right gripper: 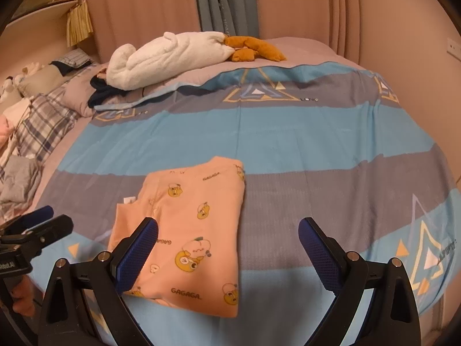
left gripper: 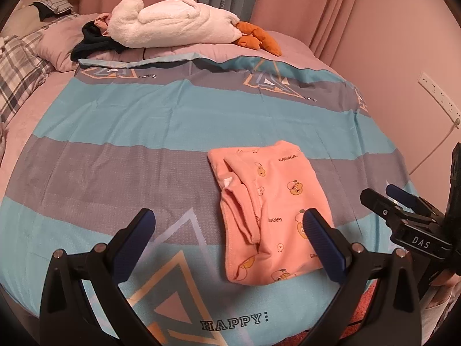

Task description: Fold small clothes

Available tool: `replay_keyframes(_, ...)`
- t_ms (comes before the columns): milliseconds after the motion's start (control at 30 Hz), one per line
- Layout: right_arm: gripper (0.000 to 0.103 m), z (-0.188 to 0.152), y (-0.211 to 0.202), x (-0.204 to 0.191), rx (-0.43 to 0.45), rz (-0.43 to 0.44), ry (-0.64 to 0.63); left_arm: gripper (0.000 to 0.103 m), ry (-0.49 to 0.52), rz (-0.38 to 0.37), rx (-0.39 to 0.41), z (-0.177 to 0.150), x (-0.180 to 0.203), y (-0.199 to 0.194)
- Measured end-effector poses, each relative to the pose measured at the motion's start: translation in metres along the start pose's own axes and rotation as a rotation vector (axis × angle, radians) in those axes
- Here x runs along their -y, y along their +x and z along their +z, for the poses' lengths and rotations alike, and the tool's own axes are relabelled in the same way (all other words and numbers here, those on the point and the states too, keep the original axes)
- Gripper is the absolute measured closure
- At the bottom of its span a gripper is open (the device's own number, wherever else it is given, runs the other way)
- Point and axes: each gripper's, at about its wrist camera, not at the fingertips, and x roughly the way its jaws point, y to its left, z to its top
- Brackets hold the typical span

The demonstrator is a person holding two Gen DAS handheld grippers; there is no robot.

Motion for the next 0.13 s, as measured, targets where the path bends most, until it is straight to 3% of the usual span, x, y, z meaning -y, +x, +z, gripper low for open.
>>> replay_keyframes(133,0.006,-0.0012,0.0023,-0.0013,-0.007,-0.007,-0.007,0.001,-0.013,-0.006,0.007,-0.0007,-0.0038,-0.0036)
